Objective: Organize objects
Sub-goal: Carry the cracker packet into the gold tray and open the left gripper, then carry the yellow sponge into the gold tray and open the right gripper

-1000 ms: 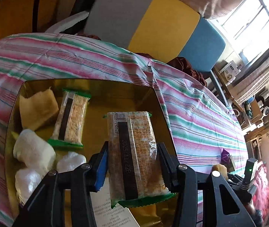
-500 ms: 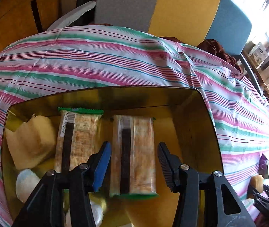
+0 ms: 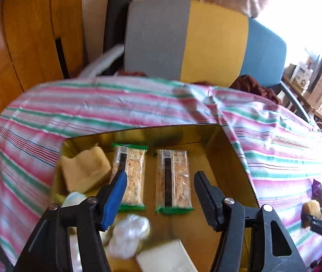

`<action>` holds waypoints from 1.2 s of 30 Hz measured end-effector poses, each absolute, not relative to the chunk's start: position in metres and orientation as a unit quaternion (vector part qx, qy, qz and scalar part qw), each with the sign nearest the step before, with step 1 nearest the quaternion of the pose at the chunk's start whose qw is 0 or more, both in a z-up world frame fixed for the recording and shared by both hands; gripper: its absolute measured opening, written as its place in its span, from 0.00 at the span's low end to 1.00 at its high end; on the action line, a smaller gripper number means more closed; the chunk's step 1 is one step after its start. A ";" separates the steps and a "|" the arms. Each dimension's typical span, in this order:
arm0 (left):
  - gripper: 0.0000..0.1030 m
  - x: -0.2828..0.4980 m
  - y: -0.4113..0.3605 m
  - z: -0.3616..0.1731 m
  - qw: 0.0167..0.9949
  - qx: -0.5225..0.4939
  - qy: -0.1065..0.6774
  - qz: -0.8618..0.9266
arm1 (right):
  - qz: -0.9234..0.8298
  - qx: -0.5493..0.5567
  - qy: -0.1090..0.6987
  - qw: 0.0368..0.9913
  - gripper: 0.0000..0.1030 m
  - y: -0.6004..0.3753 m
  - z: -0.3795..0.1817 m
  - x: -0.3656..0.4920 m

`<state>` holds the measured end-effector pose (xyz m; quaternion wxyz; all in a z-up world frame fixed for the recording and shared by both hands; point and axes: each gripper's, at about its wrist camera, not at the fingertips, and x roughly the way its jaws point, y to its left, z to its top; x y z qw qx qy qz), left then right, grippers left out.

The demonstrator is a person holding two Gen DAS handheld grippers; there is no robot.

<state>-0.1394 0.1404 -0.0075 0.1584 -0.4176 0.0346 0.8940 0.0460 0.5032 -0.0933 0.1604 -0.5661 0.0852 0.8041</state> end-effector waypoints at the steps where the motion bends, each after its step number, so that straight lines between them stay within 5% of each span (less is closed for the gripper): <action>1: 0.61 -0.130 0.137 -0.003 0.159 -0.410 0.035 0.897 | 0.804 -0.566 0.084 0.161 0.55 0.502 -0.093 0.046; 27: 0.61 -0.037 0.086 0.015 0.144 -0.345 0.030 0.927 | 0.802 -0.564 0.076 0.183 0.53 0.484 -0.085 0.044; 36: 0.61 -0.035 0.079 0.012 0.143 -0.346 0.027 0.927 | 0.853 -0.502 0.104 0.101 0.53 0.426 -0.035 0.013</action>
